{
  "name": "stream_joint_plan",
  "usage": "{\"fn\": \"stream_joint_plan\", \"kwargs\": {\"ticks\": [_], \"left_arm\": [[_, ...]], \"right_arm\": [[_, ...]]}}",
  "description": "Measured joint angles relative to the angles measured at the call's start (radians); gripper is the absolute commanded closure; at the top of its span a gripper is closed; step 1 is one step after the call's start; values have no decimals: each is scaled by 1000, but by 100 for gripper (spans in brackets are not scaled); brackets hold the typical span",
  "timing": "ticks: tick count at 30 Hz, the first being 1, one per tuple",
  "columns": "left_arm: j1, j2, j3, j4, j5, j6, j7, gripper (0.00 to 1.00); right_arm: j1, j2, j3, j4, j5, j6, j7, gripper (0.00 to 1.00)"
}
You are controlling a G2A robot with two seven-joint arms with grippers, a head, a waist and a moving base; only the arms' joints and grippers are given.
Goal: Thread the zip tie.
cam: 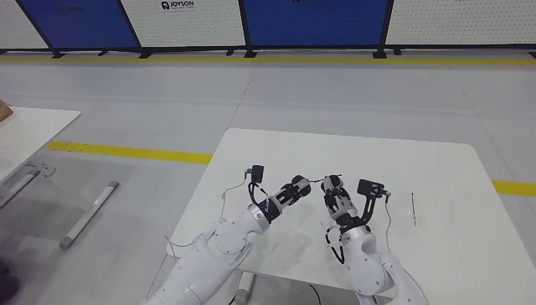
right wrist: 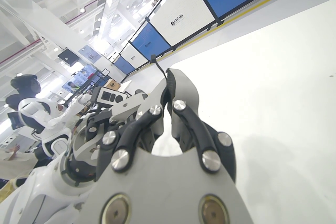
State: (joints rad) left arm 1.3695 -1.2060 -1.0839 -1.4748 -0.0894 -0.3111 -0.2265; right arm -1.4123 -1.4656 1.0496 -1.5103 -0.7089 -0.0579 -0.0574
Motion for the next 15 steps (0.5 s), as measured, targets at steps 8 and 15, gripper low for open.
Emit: {"fn": "stream_joint_plan", "kwargs": {"ticks": [8, 15], "left_arm": [[6, 0, 1, -6, 3, -8, -5, 100], [5, -1, -7, 2, -17, 6, 10, 100]], "right_arm": [[3, 0, -5, 3, -14, 0, 10, 100], [5, -3, -7, 9, 2, 8, 8, 0]]}}
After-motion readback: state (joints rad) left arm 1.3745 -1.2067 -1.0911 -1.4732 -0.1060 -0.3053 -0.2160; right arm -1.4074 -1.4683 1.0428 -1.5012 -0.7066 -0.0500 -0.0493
